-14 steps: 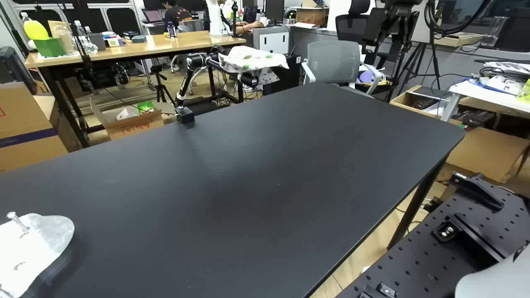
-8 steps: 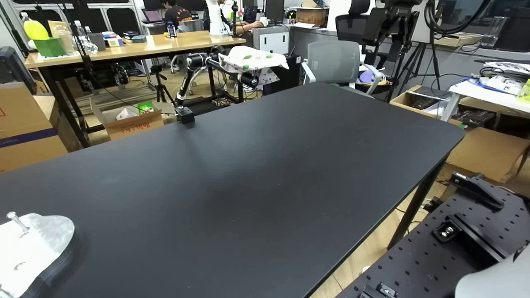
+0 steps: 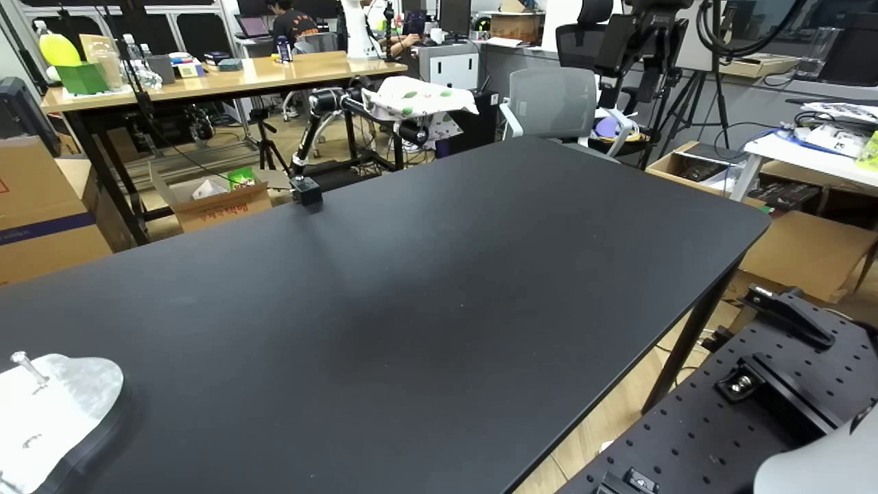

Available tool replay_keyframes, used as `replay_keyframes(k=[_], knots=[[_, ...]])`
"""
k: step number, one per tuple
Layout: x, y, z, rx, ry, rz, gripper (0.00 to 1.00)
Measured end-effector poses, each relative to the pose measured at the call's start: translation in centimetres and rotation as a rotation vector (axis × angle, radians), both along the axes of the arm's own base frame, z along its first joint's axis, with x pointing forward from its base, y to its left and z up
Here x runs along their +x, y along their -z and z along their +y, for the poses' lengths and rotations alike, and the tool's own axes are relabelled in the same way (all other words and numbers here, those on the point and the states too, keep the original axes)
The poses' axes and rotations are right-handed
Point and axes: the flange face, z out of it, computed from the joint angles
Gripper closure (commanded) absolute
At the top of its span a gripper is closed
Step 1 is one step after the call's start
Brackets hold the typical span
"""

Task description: Remove the towel from the handle and put it on the table twice

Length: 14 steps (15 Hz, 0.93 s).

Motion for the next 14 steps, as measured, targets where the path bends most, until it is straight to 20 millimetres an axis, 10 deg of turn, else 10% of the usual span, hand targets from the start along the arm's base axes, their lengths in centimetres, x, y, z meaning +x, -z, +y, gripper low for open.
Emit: replay_keyframes(k=[14], knots=[[10.3, 4.5, 18.6, -0.084, -0.668, -0.151, 0.0]])
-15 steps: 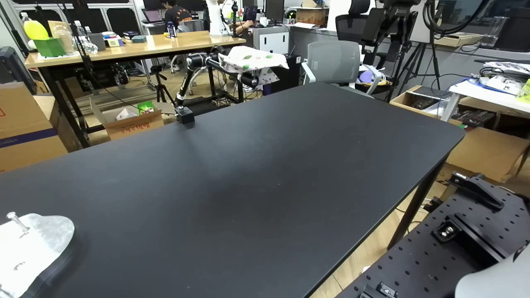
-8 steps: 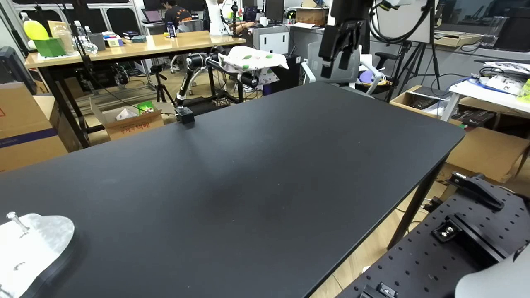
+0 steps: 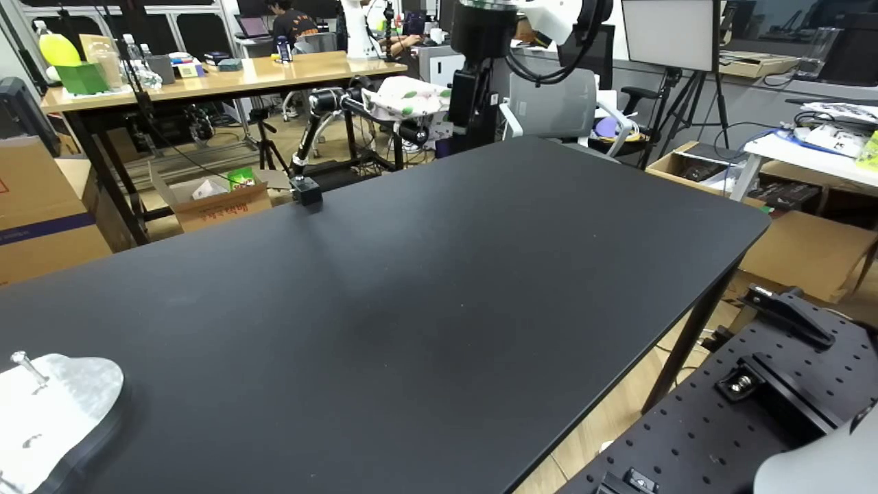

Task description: Remove the towel from the handle and put it on the table twice

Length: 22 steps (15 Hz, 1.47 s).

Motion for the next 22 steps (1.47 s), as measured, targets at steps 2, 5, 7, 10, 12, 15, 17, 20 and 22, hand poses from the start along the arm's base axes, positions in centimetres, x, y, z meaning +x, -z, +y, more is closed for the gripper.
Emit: replay_keyframes(k=[2, 5, 7, 10, 12, 15, 17, 20, 22], knots=[[1.0, -0.6, 1.0, -0.011, -0.062, -0.038, 0.25], [2.0, -1.8, 1.6, -0.028, -0.132, -0.099, 0.47], [2.4, -2.3, 1.7, -0.039, -0.161, -0.134, 0.62], [2.7, -2.8, 1.9, -0.049, -0.175, -0.164, 0.82], [3.0, -3.1, 1.8, -0.055, -0.177, -0.176, 0.95], [2.8, -3.3, 1.6, -0.077, -0.196, -0.167, 1.0], [2.7, -3.8, 1.3, -0.099, -0.207, -0.175, 1.0], [2.5, -4.9, 0.9, -0.13, -0.202, -0.183, 0.99], [2.3, -5.5, 0.7, -0.146, -0.182, -0.181, 0.99]])
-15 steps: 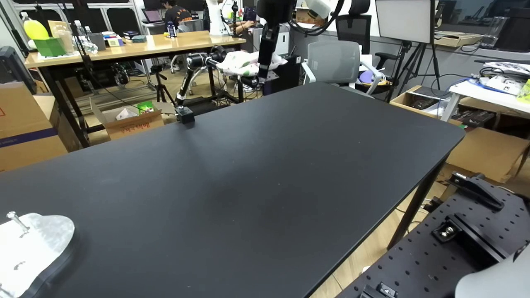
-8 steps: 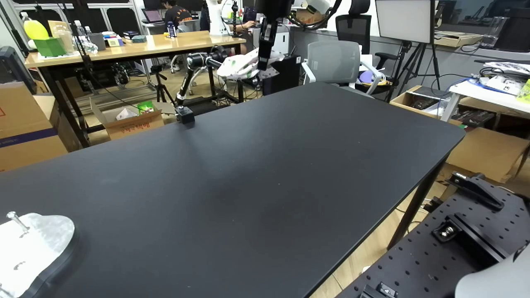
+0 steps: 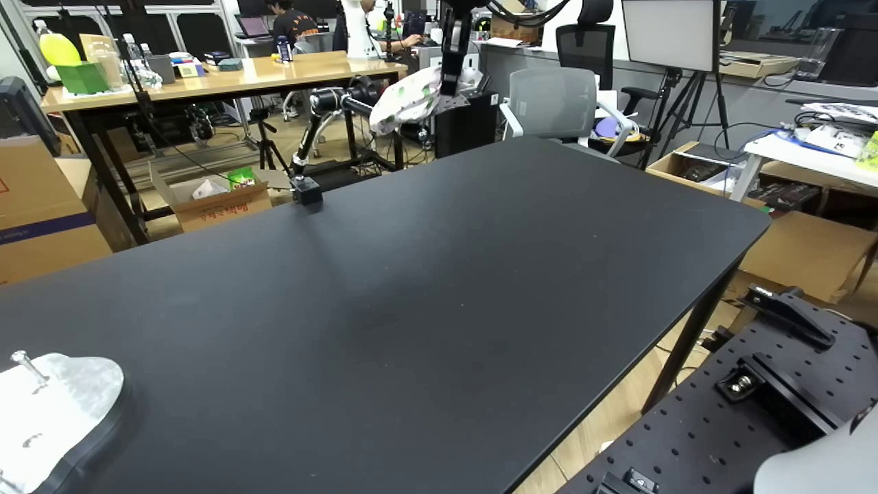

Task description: Remove the towel from the handle and put it on the table twice

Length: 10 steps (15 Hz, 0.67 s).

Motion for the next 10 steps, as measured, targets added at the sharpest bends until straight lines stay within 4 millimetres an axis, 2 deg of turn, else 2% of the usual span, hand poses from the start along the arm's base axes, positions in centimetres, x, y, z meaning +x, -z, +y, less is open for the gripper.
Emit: replay_keyframes(k=[4, 5, 10], knots=[[-0.4, -1.0, -0.7, -0.016, 0.078, -0.001, 0.99], [-0.8, -1.1, -1.4, -0.016, 0.105, 0.008, 0.99], [-5.6, -0.8, -9.6, -0.005, 0.291, 0.053, 0.99]])
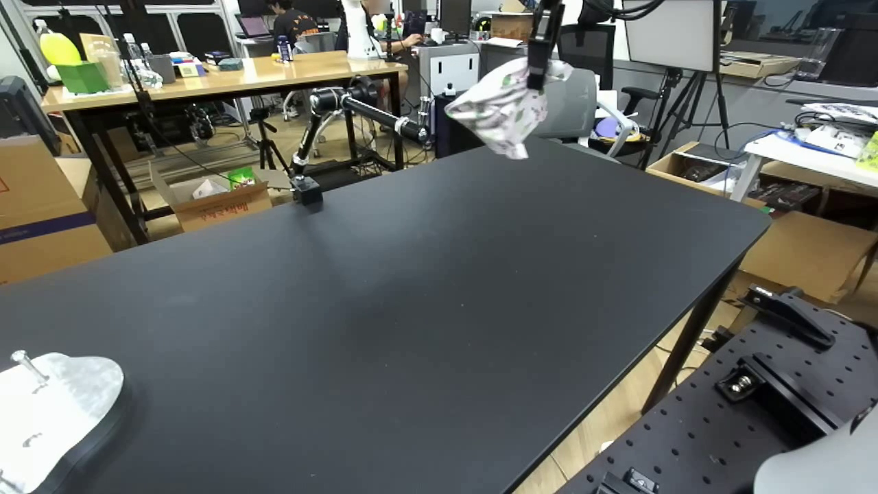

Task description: Remove the towel from the handle and put it on the table twice

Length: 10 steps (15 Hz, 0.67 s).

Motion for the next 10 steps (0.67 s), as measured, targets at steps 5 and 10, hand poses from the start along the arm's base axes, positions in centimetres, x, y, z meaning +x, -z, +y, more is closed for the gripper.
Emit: replay_keyframes(k=[5, 10], knots=[[-3.4, 1.6, -6.1, 0.02, 0.175, 0.022, 0.99], [-3.0, 5.8, -6.5, 0.034, 0.22, 0.074, 0.99]])
